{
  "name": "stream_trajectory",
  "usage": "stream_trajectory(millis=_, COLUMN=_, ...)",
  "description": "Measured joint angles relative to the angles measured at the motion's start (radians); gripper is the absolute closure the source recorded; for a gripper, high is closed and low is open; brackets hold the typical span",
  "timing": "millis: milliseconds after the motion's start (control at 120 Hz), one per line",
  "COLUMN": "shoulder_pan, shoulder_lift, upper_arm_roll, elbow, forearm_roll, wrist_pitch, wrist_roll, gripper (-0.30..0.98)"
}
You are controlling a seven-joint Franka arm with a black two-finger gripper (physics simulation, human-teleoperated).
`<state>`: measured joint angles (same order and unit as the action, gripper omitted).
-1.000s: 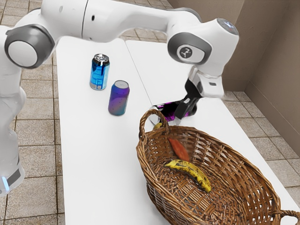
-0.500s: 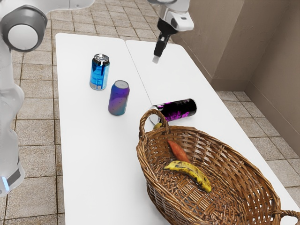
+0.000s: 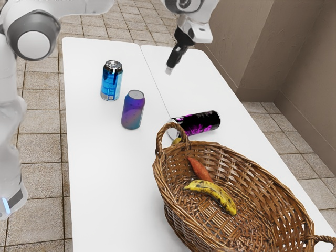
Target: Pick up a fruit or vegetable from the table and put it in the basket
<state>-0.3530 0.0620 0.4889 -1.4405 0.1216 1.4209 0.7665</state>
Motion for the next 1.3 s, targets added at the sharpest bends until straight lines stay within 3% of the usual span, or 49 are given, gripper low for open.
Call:
stream_trajectory(millis=117, shoulder_pan=-0.023, shoulder_lift=0.003, upper_arm_roll=-0.002, elbow=0.001, forearm_roll=-0.037, wrist_pitch=0.018, wrist_roll=0.011, gripper=0.00)
stream_trajectory(millis=483, shoulder_pan=0.257, shoulder_lift=0.004, upper_arm_roll=0.014, elbow=0.002, forearm_roll=-0.065, wrist_pitch=0.022, wrist_roll=0.009, gripper=0.00)
stream_trajectory(millis=1300, shoulder_pan=0.303, shoulder_lift=-0.003, upper_arm_roll=0.016, elbow=0.009, forearm_roll=-0.072, wrist_pitch=0.019, wrist_roll=0.013, gripper=0.00)
